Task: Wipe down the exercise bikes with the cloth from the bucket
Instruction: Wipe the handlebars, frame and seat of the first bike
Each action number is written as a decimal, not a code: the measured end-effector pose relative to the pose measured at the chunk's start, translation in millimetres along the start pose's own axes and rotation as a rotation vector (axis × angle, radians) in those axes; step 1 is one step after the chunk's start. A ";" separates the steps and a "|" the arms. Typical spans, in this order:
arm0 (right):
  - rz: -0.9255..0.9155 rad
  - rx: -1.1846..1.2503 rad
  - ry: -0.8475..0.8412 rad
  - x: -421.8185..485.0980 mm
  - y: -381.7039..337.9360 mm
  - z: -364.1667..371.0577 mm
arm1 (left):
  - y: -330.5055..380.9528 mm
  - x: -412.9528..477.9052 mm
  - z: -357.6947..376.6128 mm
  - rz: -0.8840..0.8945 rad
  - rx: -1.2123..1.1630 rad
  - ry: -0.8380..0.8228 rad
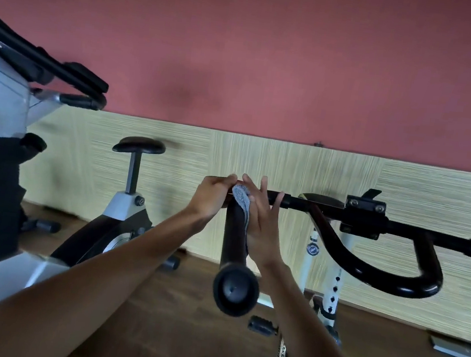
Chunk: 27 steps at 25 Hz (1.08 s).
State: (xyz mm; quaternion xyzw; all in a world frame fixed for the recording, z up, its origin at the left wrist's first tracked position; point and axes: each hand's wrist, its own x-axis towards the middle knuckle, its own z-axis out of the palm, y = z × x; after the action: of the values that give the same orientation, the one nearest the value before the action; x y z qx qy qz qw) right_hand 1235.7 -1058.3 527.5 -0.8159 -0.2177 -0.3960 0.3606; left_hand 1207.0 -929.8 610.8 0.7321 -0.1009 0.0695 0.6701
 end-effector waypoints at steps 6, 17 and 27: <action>0.039 -0.567 0.048 1.5 10.3 -5.7 | -10.1 9.0 0.5 0.134 0.101 -0.053; 0.209 -0.665 0.248 2.1 19.5 -25.1 | -8.0 21.4 -8.0 0.051 0.253 -0.213; 0.255 -0.626 0.156 9.9 11.1 -26.4 | 15.4 15.2 -6.8 0.135 0.453 -0.218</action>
State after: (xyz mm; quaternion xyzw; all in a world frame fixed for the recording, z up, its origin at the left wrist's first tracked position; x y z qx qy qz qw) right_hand 1235.8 -1085.0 542.1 -0.8748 0.0460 -0.4567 0.1551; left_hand 1218.3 -925.1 629.9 0.8582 -0.2029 0.0555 0.4682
